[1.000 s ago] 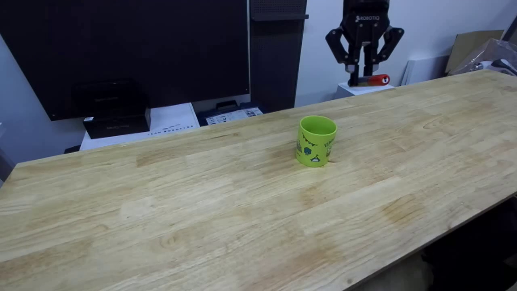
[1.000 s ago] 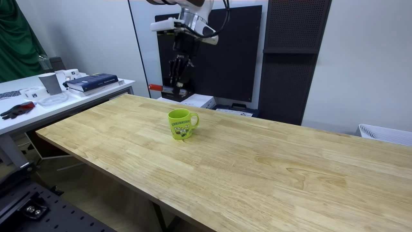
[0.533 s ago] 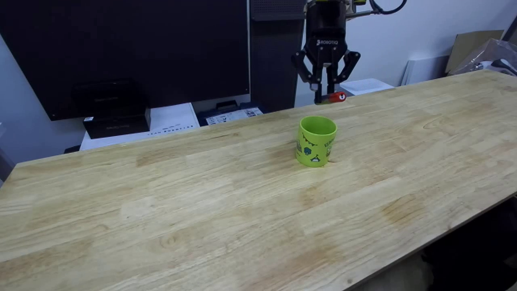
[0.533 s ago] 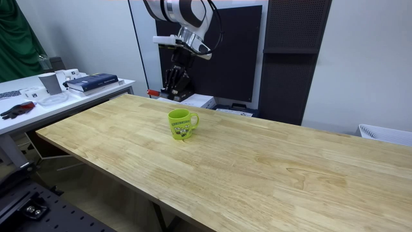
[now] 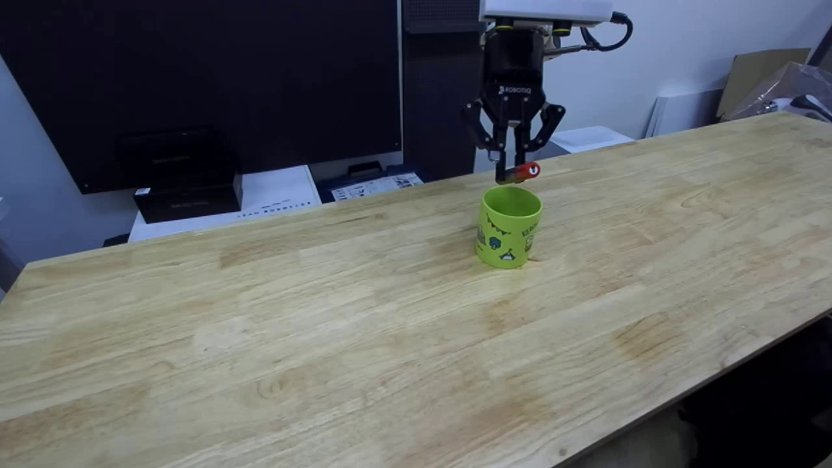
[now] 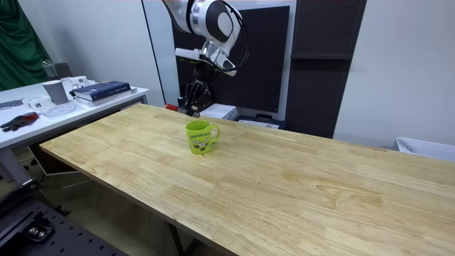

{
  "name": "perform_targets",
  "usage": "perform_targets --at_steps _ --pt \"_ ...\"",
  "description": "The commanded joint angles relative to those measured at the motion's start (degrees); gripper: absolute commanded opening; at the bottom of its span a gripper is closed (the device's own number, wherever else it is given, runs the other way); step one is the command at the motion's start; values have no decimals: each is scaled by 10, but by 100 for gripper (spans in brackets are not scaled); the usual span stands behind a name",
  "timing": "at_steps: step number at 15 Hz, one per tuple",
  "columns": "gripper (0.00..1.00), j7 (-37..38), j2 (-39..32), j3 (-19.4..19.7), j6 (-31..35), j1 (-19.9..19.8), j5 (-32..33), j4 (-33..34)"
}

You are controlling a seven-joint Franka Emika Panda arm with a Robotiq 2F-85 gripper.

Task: Put the marker inside the cup

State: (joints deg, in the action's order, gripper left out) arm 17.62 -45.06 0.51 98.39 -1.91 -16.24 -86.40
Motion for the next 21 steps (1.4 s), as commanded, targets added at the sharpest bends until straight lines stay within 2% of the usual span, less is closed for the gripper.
perform_targets --at_steps 1,11,17,18,19,21 --pt "5 5 -19 0 -25 -9 -23 31" --pt "5 5 -23 3 -29 -28 -64 12" --pt "5 -2 -32 12 -16 -31 -58 -4" --pt "46 0 -34 12 -19 -31 -58 -3" --pt "48 -2 -37 12 -18 -31 -57 -2" --pt "60 -1 -41 12 -19 -31 -57 1"
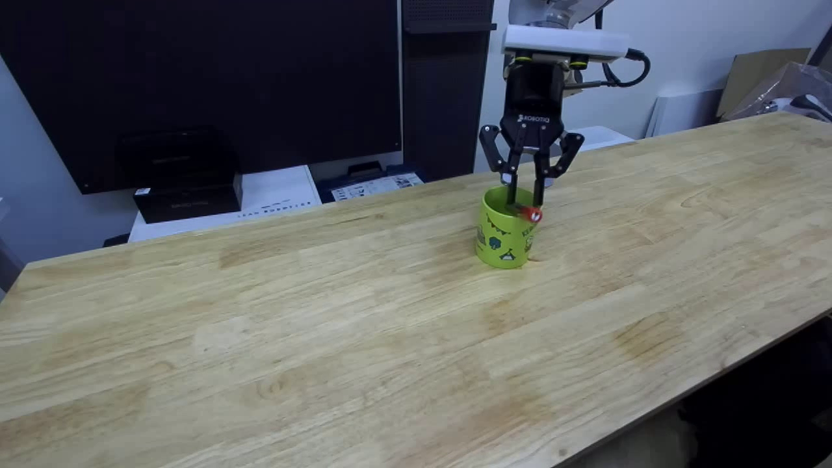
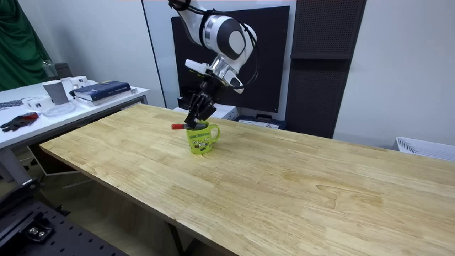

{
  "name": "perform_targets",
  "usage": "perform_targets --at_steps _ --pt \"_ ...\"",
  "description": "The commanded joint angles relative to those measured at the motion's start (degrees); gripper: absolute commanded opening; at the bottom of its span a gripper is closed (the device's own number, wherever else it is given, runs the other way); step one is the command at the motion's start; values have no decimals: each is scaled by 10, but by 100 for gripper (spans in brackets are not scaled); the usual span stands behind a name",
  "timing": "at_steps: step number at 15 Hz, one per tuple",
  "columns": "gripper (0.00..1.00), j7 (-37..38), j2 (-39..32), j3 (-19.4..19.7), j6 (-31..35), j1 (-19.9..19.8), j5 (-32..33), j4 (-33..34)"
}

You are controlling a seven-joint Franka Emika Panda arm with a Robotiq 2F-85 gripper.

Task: Put the marker inside the cup

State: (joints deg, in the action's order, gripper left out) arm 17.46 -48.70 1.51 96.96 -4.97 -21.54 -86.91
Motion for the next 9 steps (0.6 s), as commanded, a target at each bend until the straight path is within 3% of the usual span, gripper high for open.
perform_targets --at_steps 1,6,9 --pt "68 1 -5 2 -4 0 -5 6" --pt "100 11 17 9 24 9 2 -12" --pt "100 12 55 19 96 29 23 -49"
